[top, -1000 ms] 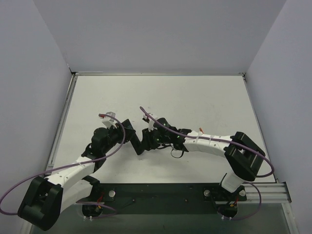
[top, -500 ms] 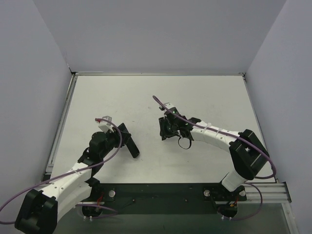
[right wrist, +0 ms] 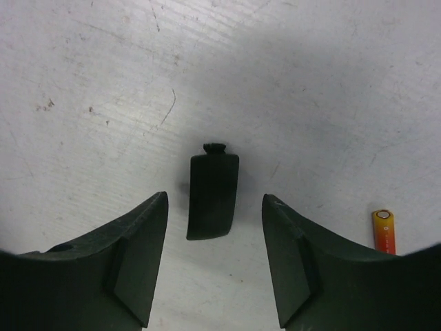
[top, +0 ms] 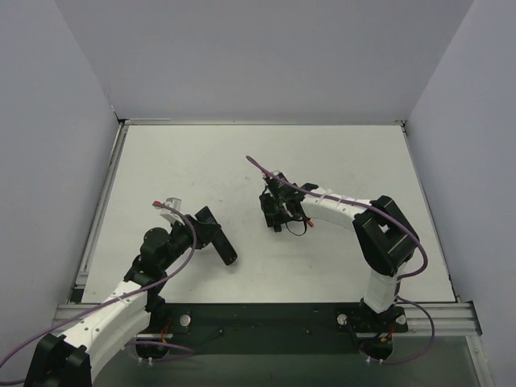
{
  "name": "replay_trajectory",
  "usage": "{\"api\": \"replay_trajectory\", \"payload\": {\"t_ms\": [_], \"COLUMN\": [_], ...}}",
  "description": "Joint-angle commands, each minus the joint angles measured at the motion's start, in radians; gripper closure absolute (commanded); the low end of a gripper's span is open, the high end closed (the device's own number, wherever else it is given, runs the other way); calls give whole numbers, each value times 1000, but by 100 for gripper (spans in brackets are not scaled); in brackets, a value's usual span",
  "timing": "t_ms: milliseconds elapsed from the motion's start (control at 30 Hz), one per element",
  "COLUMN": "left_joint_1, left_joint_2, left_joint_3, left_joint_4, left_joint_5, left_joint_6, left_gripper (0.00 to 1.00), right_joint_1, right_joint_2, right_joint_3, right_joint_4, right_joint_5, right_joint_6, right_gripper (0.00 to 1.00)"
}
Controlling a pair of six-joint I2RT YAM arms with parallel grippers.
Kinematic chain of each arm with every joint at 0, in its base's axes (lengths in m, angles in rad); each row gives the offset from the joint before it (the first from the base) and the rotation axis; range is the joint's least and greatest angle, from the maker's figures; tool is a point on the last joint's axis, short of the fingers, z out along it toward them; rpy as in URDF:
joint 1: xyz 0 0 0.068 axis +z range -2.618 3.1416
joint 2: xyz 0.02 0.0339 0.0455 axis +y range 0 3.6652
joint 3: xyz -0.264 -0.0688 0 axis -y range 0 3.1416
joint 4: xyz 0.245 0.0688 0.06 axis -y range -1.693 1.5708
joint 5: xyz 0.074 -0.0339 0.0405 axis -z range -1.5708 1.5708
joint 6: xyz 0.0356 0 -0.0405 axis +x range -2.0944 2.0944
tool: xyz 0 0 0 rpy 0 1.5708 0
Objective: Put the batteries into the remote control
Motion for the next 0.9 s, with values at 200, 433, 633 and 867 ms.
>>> {"api": "replay_trajectory", "payload": {"t_ms": [200, 433, 633, 867], "left_joint_1": [8, 10, 8, 8], "left_joint_2": [-99, -142, -167, -181], "left_joint_3": [1, 4, 4, 5], "left_joint_4": [79, 117, 125, 128], "left_joint_5": [100, 199, 260, 301], "left_joint_6": [-73, -103, -114, -119], "left_gripper": [100, 100, 100, 100], "right_joint_1": [-73, -239, -312, -334], "right_joint_2": [-176, -236, -184, -115], "right_joint_3": [-24, -120, -104, -60], "right_joint_4": [-117, -132, -161, -200], "right_joint_5": [-8, -82, -111, -134], "right_joint_6": [-73, -95, -131, -167], "right_gripper": [39, 53, 61, 64]}}
